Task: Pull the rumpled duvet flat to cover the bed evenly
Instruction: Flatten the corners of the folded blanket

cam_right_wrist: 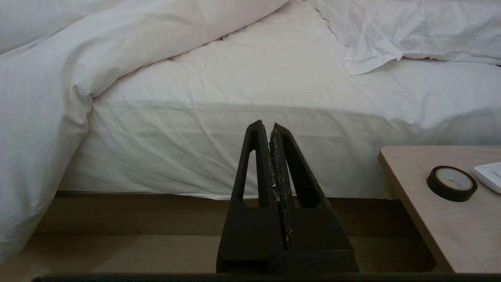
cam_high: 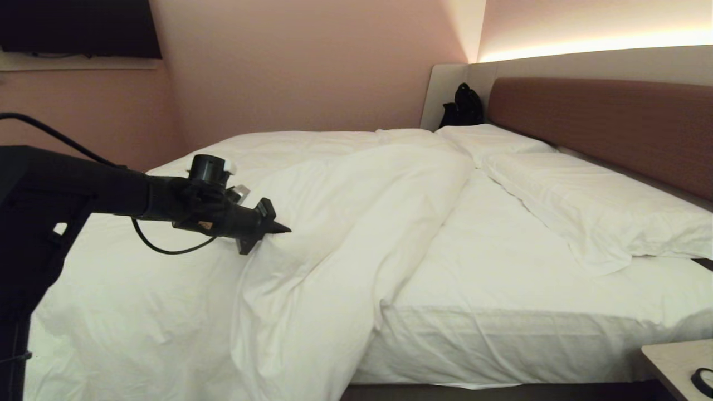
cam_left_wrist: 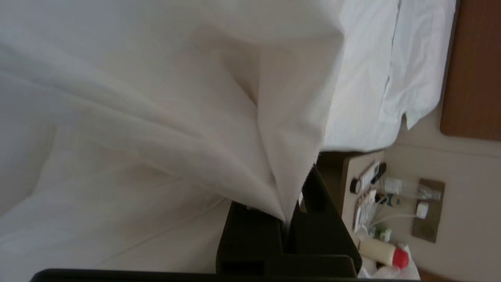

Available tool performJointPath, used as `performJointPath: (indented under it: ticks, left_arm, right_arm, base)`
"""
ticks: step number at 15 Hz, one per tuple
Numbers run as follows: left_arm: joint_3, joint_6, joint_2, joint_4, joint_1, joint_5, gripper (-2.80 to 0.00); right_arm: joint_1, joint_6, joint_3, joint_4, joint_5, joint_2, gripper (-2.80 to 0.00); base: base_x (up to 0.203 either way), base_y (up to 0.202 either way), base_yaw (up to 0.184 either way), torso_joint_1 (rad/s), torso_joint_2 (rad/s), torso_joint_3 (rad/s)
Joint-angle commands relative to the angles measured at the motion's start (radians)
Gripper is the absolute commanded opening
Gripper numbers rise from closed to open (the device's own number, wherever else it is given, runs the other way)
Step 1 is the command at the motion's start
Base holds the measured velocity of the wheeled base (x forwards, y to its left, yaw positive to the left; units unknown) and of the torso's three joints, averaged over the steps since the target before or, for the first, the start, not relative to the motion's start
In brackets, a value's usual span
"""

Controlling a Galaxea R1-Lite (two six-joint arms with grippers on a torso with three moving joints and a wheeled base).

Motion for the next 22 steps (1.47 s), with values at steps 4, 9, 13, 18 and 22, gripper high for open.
performJointPath:
  ticks: [4, 9, 13, 18, 22]
  left_arm:
    - [0.136, -0.009, -0.207, 0.002, -0.068, -0.016, -2.8]
    - [0.257, -0.043, -0.397, 0.008, -0.141, -0.036, -2.8]
    - [0.359, -0.047, -0.501, 0.01, -0.202, -0.045, -2.8]
    - [0.423, -0.056, -0.557, 0.007, -0.282, -0.045, -2.8]
    - [0.413, -0.101, -0.559, 0.0, -0.342, -0.045, -2.8]
  right_arm:
    - [0.0, 0.0, 0.0, 0.0, 0.0, 0.0, -2.8]
    - [0.0, 0.0, 0.0, 0.0, 0.0, 0.0, -2.8]
    - [0.0, -0.001, 0.0, 0.0, 0.0, 0.0, -2.8]
    - [0.0, -0.001, 0.0, 0.0, 0.0, 0.0, -2.8]
    - [0.0, 0.0, 0.0, 0.0, 0.0, 0.0, -2.8]
  base:
    - [0.0, 0.0, 0.0, 0.0, 0.0, 0.0]
    - [0.0, 0.0, 0.0, 0.0, 0.0, 0.0]
    - [0.0, 0.0, 0.0, 0.0, 0.0, 0.0]
    - [0.0, 0.0, 0.0, 0.0, 0.0, 0.0]
    - [0.0, 0.0, 0.0, 0.0, 0.0, 0.0]
